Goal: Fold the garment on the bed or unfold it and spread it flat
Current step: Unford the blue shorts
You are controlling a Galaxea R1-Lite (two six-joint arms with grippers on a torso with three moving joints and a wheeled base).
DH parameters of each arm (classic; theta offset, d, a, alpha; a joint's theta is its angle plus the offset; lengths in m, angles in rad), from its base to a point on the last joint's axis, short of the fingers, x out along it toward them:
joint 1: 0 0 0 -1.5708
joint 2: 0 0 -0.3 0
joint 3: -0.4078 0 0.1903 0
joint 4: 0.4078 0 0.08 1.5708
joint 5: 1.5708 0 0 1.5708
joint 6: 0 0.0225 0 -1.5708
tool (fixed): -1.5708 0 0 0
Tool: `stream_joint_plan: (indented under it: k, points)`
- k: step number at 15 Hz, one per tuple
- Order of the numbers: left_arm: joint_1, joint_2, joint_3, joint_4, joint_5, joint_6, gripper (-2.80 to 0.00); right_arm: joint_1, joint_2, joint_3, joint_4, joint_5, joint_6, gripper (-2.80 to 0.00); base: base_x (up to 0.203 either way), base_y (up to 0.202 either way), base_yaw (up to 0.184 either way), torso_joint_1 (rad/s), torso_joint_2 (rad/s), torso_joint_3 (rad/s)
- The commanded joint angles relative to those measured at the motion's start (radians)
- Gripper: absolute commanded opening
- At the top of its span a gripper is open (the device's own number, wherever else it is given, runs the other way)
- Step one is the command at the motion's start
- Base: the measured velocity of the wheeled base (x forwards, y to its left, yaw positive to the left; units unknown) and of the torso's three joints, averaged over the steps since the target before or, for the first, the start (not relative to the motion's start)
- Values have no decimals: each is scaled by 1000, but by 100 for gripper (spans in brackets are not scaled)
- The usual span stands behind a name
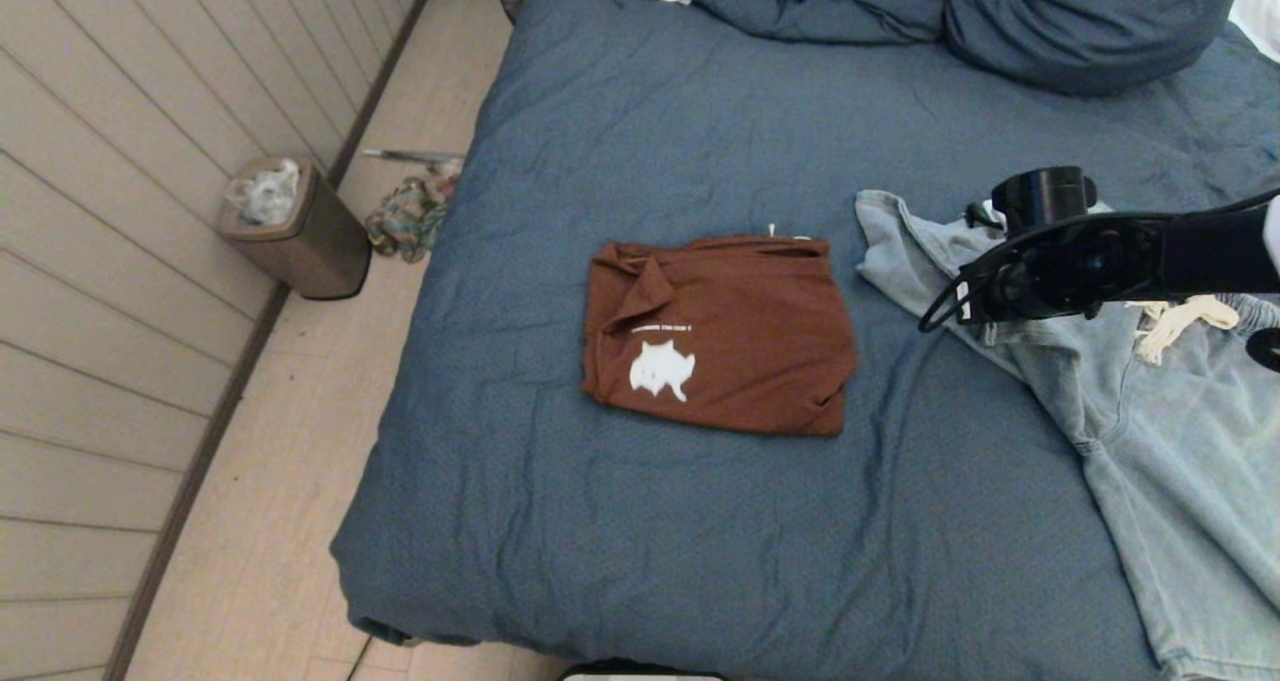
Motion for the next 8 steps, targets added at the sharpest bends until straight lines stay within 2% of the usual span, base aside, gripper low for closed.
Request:
stream_joint_plan:
  k: [1,5,8]
  points:
    - [0,1,-1,1,1,0,-280,1,-37,6,3,-2,1,-280,0,0,0,0,0,0]
    - [1,1,0,1,0,0,-280,1,-84,26,3,-2,1,-280,0,0,0,0,0,0]
    - [1,1,0,1,1,0,-280,11,-160,110,3,-1,0,-280,0,0,0,0,0,0]
